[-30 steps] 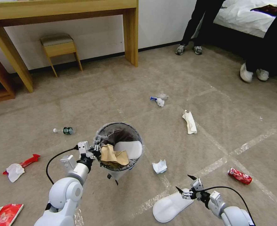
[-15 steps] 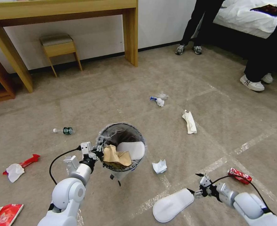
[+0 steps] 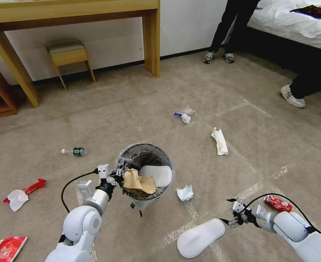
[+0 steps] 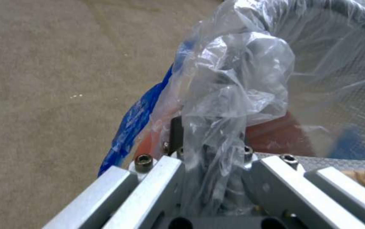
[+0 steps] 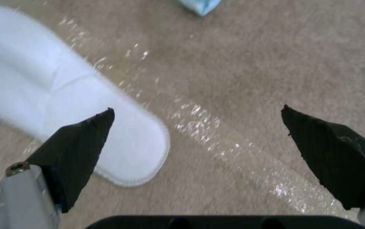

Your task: Pick up the trash bin and place the garbage on the floor into it.

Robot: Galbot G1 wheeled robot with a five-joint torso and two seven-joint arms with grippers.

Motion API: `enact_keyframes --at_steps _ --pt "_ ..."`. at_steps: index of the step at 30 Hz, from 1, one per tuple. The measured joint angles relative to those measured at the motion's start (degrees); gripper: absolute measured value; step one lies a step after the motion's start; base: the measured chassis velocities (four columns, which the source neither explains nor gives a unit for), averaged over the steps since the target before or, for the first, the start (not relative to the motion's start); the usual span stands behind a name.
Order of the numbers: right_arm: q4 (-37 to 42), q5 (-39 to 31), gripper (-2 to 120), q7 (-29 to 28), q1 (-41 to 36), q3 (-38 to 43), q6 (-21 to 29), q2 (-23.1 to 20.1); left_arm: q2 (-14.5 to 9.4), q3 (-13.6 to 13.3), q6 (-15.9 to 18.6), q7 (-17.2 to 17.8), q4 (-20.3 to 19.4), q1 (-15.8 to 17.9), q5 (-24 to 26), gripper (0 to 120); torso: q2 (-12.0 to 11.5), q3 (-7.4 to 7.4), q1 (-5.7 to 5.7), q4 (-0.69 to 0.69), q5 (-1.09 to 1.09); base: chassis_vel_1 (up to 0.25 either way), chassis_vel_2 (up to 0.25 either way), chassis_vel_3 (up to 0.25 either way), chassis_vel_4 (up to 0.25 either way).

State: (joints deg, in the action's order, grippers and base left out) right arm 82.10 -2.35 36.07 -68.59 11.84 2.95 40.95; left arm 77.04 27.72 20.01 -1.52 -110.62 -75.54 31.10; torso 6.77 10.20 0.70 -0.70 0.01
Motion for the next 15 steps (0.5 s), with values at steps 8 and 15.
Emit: enact_keyframes --at_steps 8,15 --pt "2.62 -0.73 100 3.39 1.02 -3.46 1.69 -4.05 1.02 0.15 -0.48 -0.30 -0.06 -0.51 -0.93 1 0.00 0.00 -0.01 0.00 -0.01 0.000 0.000 0.000 0.000" --pt "3.83 -2.94 100 5.66 3.58 -7.30 3.95 -4.94 0.78 0.07 -0.48 -0.32 -0.39 -0.51 -1.07 1 0.00 0.00 0.00 0.00 -0.01 0.000 0.000 0.000 0.000"
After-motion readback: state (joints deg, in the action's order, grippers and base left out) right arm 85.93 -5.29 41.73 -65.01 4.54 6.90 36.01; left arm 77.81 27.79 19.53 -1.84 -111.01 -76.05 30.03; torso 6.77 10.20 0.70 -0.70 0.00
